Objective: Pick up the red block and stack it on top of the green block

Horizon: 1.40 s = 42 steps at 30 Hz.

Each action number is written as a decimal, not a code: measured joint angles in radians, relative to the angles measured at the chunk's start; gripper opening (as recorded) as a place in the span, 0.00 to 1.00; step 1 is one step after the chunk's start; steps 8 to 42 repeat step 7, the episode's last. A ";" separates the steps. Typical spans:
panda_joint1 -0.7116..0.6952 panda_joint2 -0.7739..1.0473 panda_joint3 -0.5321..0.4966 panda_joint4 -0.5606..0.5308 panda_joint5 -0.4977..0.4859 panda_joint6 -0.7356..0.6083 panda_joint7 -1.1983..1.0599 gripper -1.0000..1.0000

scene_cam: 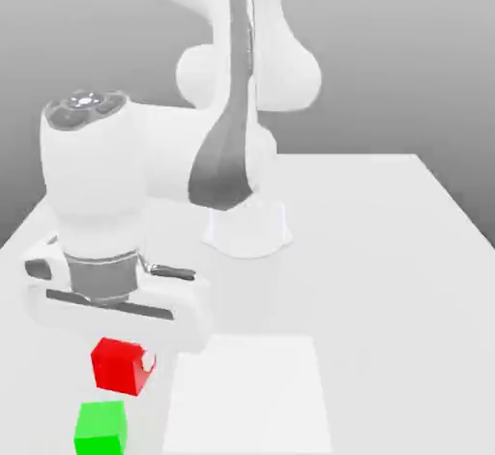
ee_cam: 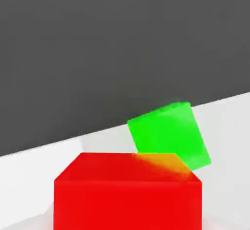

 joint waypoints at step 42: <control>-0.017 0.119 0.011 0.015 0.016 0.103 -0.022 1.00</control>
